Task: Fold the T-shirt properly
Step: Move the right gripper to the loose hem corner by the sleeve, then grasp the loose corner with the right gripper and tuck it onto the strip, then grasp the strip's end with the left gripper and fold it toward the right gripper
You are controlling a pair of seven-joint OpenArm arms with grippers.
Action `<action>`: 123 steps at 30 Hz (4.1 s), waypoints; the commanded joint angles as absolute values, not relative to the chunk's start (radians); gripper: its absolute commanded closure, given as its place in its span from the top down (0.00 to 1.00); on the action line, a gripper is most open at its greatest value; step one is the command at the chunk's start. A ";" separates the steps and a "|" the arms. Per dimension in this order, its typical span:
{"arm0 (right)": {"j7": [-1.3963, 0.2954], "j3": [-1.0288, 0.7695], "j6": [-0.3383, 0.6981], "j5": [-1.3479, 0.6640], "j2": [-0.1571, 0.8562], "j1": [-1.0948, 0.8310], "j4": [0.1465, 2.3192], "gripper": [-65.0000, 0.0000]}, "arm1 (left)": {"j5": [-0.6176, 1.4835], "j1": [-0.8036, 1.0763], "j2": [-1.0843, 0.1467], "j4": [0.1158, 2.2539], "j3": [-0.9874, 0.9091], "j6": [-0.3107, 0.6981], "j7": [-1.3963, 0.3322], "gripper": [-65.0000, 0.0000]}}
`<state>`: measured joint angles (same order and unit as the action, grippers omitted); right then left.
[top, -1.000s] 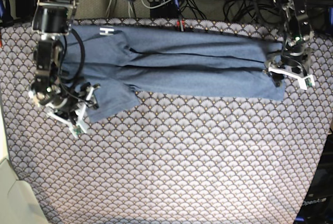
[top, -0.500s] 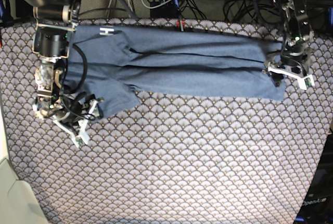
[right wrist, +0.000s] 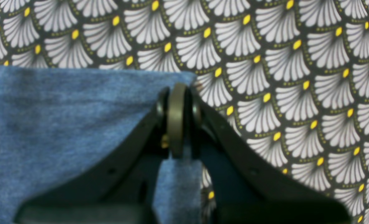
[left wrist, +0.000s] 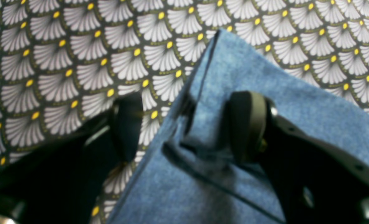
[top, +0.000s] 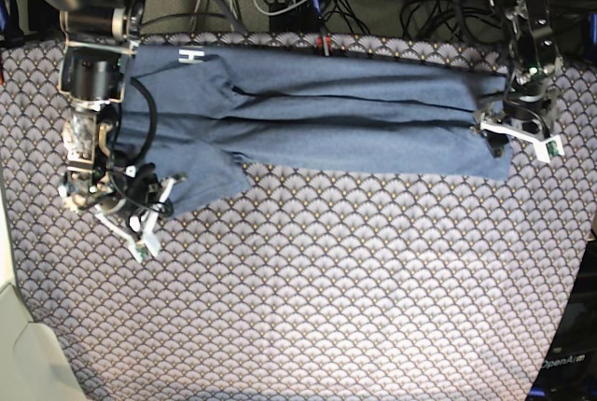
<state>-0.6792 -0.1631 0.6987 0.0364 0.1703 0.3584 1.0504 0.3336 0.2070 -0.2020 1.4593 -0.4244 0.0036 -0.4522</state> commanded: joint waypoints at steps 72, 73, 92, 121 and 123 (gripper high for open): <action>-0.802 -0.323 0.698 0.027 0.148 -0.314 1.897 0.54 | 0.335 0.228 -0.216 1.419 -0.426 0.007 -0.430 0.11; -0.802 -0.323 0.698 0.027 0.148 -0.314 1.897 0.54 | 0.335 0.228 -0.216 1.411 -0.426 0.007 -0.430 0.04; -0.808 -0.323 0.698 0.027 0.153 -0.294 1.897 0.54 | 0.335 0.346 -0.122 1.928 -0.171 0.002 -0.535 0.00; -0.809 -0.321 0.698 0.028 0.156 -0.294 1.896 0.54 | 0.334 0.223 0.045 1.756 0.409 -0.097 -0.588 0.01; -0.809 -0.321 0.698 0.028 0.156 -0.295 1.896 0.54 | 0.334 0.223 0.045 1.761 0.412 -0.097 -0.595 0.01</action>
